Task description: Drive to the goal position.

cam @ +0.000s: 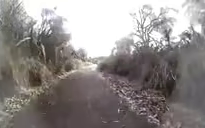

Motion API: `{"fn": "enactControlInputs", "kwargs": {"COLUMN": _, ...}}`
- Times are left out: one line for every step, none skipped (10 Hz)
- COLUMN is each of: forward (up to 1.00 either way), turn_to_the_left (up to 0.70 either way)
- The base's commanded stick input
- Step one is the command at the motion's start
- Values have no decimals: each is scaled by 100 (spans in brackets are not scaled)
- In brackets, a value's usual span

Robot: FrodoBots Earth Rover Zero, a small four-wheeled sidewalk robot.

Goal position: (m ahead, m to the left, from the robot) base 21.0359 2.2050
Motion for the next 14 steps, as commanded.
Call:
{"fn": "enactControlInputs", "kwargs": {"forward": 70, "turn_to_the_left": -7}}
{"fn": "enactControlInputs", "kwargs": {"forward": 70, "turn_to_the_left": 0}}
{"fn": "enactControlInputs", "kwargs": {"forward": 70, "turn_to_the_left": 35}}
{"fn": "enactControlInputs", "kwargs": {"forward": 70, "turn_to_the_left": 35}}
{"fn": "enactControlInputs", "kwargs": {"forward": 70, "turn_to_the_left": 27}}
{"fn": "enactControlInputs", "kwargs": {"forward": 70, "turn_to_the_left": 15}}
{"fn": "enactControlInputs", "kwargs": {"forward": 70, "turn_to_the_left": 3}}
{"fn": "enactControlInputs", "kwargs": {"forward": 70, "turn_to_the_left": 0}}
{"fn": "enactControlInputs", "kwargs": {"forward": 70, "turn_to_the_left": 0}}
{"fn": "enactControlInputs", "kwargs": {"forward": 70, "turn_to_the_left": 0}}
{"fn": "enactControlInputs", "kwargs": {"forward": 70, "turn_to_the_left": 26}}
{"fn": "enactControlInputs", "kwargs": {"forward": 70, "turn_to_the_left": 20}}
{"fn": "enactControlInputs", "kwargs": {"forward": 70, "turn_to_the_left": 0}}
{"fn": "enactControlInputs", "kwargs": {"forward": 70, "turn_to_the_left": 0}}
